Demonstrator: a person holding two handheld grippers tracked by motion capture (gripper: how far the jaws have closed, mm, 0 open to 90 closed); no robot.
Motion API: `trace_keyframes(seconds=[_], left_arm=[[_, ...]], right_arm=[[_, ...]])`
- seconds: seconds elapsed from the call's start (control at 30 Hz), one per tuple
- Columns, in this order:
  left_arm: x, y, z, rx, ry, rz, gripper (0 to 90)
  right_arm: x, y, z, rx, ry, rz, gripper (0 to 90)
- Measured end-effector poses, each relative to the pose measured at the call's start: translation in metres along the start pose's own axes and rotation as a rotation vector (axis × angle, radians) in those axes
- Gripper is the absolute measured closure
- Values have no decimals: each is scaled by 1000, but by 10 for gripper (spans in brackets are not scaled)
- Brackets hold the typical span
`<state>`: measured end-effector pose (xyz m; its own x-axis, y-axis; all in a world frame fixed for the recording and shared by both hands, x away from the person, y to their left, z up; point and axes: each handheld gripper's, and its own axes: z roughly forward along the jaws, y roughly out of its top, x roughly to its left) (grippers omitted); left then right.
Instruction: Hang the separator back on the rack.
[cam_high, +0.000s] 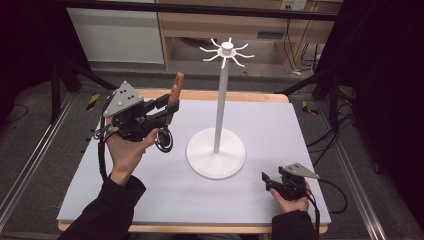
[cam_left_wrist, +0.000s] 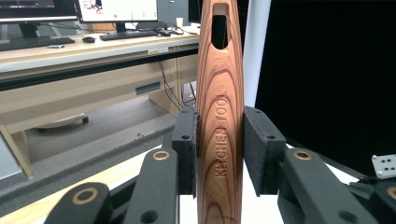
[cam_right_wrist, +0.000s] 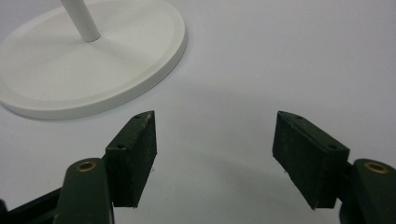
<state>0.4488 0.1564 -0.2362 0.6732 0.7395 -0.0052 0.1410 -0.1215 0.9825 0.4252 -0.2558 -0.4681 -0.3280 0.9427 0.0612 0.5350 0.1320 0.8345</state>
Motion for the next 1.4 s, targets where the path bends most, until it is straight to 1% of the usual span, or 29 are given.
trace_keyframes(seconds=[0.03,0.23,0.27,0.37,0.4,0.57,0.6,0.83,1.0,1.1,1.27,1.4], left_arm=[[0,1,0,-4,0,10,675],[-2,10,2,-21,-10,12,674],[-2,12,2,-31,-11,22,674],[-4,16,3,-41,-14,25,674],[-3,19,4,-59,-13,47,674],[-6,24,5,-53,-11,37,674],[-6,25,5,-52,-18,31,674],[-4,34,8,-55,-19,31,674],[-8,41,9,-56,-28,45,674],[-11,44,11,-55,-26,58,674],[-16,48,16,-51,-33,62,674],[-17,50,21,-46,-30,64,674]], right_arm=[[0,0,0,-1,1,-2,309],[-1,0,0,-3,-1,-5,309],[-1,0,0,-3,-1,-5,309],[-1,0,0,-4,0,-2,308],[-1,0,0,-4,0,-1,308],[-1,0,0,-4,2,-2,307],[-1,0,0,-4,2,0,307],[-1,0,0,-6,6,1,300],[-2,0,1,-9,5,4,298],[-2,0,1,-8,5,4,298],[-2,0,1,-10,5,7,297],[-2,0,1,-10,6,7,297]])
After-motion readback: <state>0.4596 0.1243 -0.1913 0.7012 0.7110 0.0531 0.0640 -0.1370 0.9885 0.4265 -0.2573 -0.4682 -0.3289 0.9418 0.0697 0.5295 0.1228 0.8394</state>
